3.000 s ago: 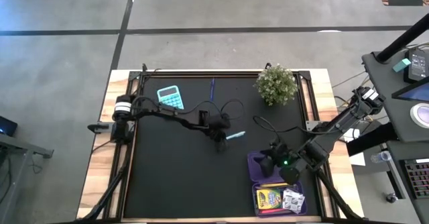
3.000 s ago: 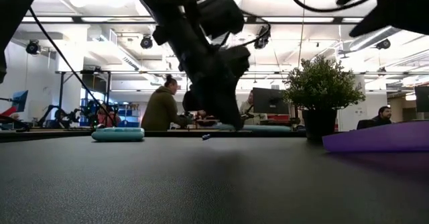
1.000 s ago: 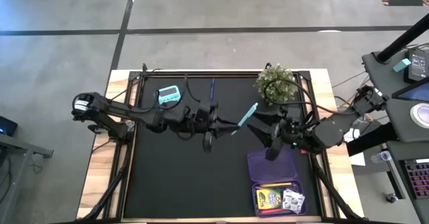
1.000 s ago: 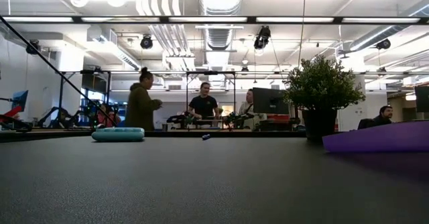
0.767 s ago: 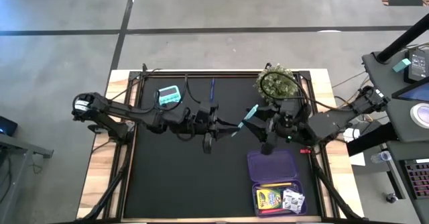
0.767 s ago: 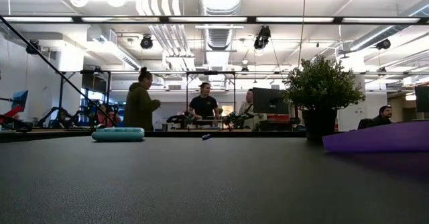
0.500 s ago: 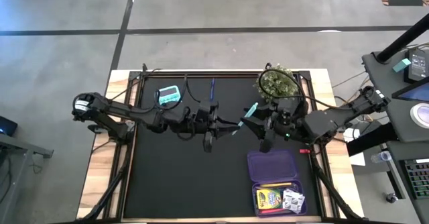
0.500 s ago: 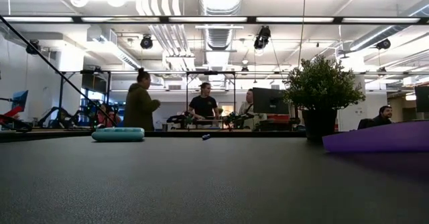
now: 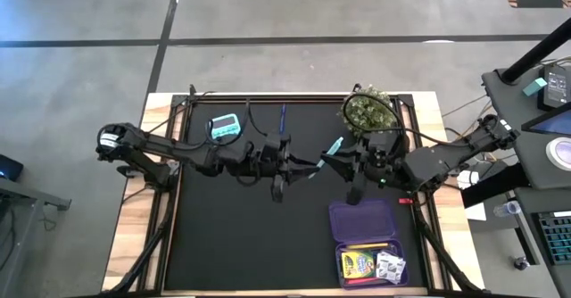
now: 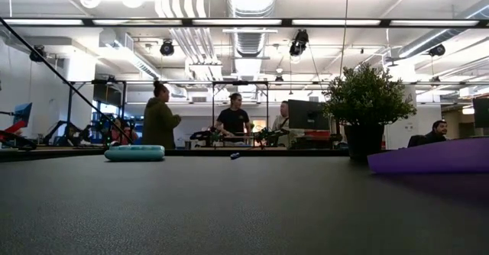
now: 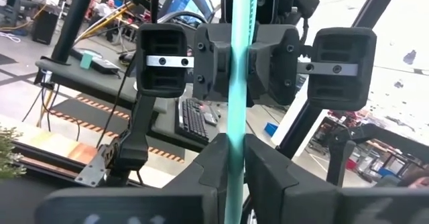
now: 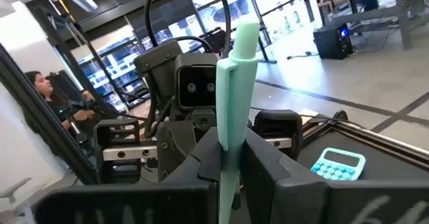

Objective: Pack school essentials
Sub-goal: Put the light green pen into the purple supply box, then put the blue pen into the purple supply box

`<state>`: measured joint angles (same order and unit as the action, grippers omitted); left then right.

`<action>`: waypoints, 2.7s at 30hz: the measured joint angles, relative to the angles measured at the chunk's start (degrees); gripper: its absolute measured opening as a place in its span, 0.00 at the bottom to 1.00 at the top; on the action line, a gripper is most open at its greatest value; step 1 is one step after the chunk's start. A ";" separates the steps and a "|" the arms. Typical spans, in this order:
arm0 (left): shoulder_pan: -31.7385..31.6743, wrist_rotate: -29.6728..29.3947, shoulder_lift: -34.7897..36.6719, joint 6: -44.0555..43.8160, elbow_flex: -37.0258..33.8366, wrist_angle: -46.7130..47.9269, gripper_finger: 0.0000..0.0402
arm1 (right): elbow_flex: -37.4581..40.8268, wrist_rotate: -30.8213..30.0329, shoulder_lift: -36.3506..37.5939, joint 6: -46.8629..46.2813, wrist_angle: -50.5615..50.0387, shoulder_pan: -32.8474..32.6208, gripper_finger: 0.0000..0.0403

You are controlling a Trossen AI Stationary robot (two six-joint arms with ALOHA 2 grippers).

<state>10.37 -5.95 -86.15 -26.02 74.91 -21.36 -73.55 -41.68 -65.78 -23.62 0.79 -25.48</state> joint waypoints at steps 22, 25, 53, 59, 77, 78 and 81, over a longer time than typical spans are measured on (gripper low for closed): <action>-7.34 -1.74 -2.23 -3.65 -0.55 38.33 0.42 | -1.15 27.84 -1.98 -54.43 -57.57 -3.58 0.05; -9.58 -2.14 -3.05 -3.70 -1.87 41.44 0.42 | -1.15 35.80 -6.31 -54.88 -57.51 -6.60 0.06; -17.16 -5.22 -15.54 -14.82 -6.38 35.27 0.42 | -1.11 50.37 -30.01 -17.40 -62.28 -17.07 0.08; -18.25 -11.31 -18.10 -16.78 -6.72 35.27 0.42 | -1.11 49.00 -30.81 -16.61 -62.25 -17.15 0.15; -27.00 -23.68 -20.77 -17.13 -6.75 33.39 0.42 | -4.23 44.33 -29.70 -16.17 -62.07 -17.15 0.38; -27.48 -23.76 -21.10 -17.16 -6.69 33.30 0.42 | -4.50 44.08 -29.54 -16.18 -62.17 -17.15 0.38; -28.83 -22.77 -22.48 -17.20 -6.19 33.13 0.42 | -5.26 42.63 -28.86 -16.19 -62.03 -17.15 0.37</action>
<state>-18.46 -28.73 -108.63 -43.23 68.72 11.77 -78.81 0.95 -94.64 -39.81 -61.24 -42.63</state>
